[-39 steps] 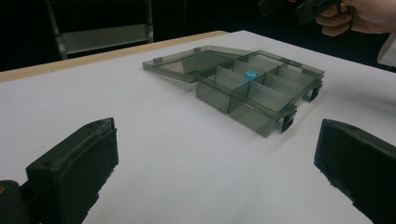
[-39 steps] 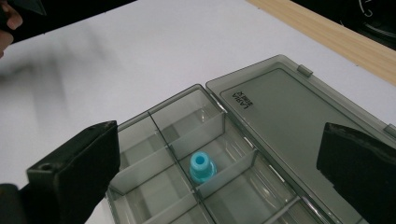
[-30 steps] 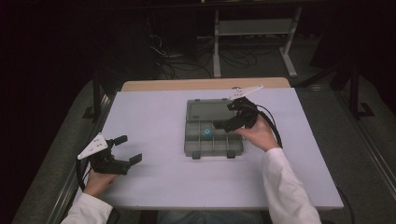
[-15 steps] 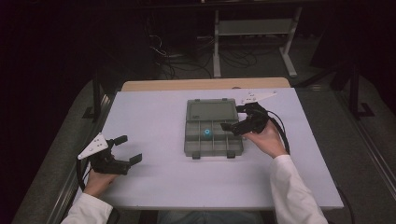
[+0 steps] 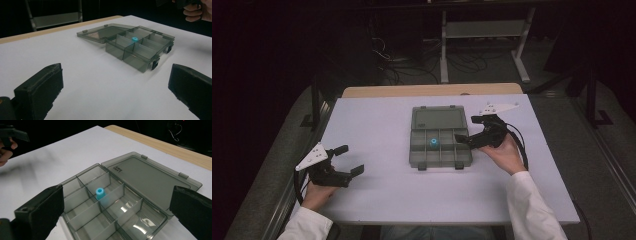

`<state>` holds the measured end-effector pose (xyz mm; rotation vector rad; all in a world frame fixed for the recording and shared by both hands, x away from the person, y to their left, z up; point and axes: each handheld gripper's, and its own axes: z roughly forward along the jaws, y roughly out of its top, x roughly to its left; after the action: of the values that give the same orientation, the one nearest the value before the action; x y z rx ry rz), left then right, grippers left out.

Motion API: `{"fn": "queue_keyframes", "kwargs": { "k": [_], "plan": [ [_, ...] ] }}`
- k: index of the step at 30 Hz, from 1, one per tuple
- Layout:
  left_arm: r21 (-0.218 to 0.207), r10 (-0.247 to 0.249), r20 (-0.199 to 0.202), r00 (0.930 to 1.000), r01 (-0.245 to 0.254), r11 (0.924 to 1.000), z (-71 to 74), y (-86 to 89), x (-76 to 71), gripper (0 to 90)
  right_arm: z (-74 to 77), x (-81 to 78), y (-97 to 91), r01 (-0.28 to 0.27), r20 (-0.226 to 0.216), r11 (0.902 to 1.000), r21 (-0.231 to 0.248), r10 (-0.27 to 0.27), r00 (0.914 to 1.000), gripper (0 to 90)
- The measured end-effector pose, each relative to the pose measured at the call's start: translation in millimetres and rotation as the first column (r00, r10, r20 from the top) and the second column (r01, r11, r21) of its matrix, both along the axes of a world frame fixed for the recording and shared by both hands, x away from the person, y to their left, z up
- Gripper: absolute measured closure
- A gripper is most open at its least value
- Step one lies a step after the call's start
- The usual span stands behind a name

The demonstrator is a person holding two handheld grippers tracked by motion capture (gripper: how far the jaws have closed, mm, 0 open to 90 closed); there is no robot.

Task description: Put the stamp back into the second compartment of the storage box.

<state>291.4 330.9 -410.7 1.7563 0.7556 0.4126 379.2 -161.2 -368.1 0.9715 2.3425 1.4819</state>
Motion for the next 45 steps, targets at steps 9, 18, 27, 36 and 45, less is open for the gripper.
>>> {"fn": "queue_keyframes", "kwargs": {
  "k": [9, 18, 27, 36, 45],
  "plan": [
    [0.009, 0.002, -0.002, 1.0000, -0.002, 1.0000, -0.1, 0.4, 0.2, 0.0, -3.2, -8.3, -11.0, 0.011, 0.013, 0.9997, 0.022, -0.011, 0.9999, 0.0],
    [0.012, 0.003, -0.001, 1.0000, -0.003, 0.9999, 0.0, 0.4, 0.3, 0.0, -6.2, -14.7, -20.3, 0.027, 0.017, 0.9988, 0.042, -0.028, 0.9995, 0.0],
    [0.011, 0.003, 0.000, 1.0000, -0.003, 0.9999, 0.1, 0.4, 0.3, 0.0, -12.1, -22.1, -30.1, 0.048, 0.017, 0.9968, 0.064, -0.049, 0.9986, 0.0],
    [0.017, 0.000, 0.000, 1.0000, 0.000, 0.9998, 0.2, -0.1, 0.4, 0.0, -18.8, -32.1, -42.0, 0.069, 0.038, 0.9943, 0.081, -0.072, 0.9967, 0.0],
    [0.015, 0.002, -0.002, 1.0000, -0.002, 0.9999, 0.1, -0.2, 0.4, 0.0, -24.7, -44.2, -54.4, 0.089, 0.054, 0.9922, 0.087, -0.094, 0.9941, 0.0]
  ]
}}
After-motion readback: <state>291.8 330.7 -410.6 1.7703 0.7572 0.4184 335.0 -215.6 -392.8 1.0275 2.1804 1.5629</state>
